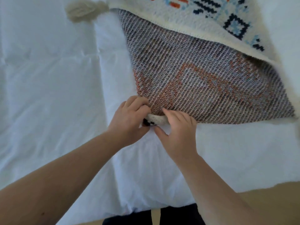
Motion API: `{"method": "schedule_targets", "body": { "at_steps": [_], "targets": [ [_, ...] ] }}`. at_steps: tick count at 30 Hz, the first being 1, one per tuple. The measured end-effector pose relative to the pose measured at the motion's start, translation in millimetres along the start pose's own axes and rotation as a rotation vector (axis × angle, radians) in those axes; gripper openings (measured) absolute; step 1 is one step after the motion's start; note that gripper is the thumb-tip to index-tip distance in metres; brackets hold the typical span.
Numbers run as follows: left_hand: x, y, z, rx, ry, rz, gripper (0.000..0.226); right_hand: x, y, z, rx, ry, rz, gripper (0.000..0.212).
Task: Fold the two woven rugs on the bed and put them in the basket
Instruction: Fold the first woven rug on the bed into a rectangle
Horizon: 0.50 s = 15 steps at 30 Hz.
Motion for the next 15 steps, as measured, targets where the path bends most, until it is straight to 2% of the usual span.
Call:
{"method": "schedule_targets", "body": {
  "at_steps": [7, 11, 15],
  "targets": [
    [3.8, 12.8, 7.9, 0.086, 0.055, -0.037, 0.014, -5.7, 10.1, 11.4, -0.053, 0.023, -0.015, 0.048],
    [12.0, 8.1, 8.3, 0.139, 0.107, -0.072, 0.013, -1.0, 10.4, 13.2, -0.099, 0.031, -0.035, 0.033],
    [16.9, -1.8, 9.4, 0.161, 0.038, 0.048, 0.020, 5.0, 17.4, 7.6, -0.166, 0.073, -0.068, 0.011]
  ]
}}
Point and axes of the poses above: each hand's wrist, its own x-axis away from the middle knuckle, its own y-axis out of the back of the hand, z = x × y, the point moved 6 cm from there along -x, towards the middle knuckle, and after that the axes turned 7 degrees about -y, right-handed, at the moved point
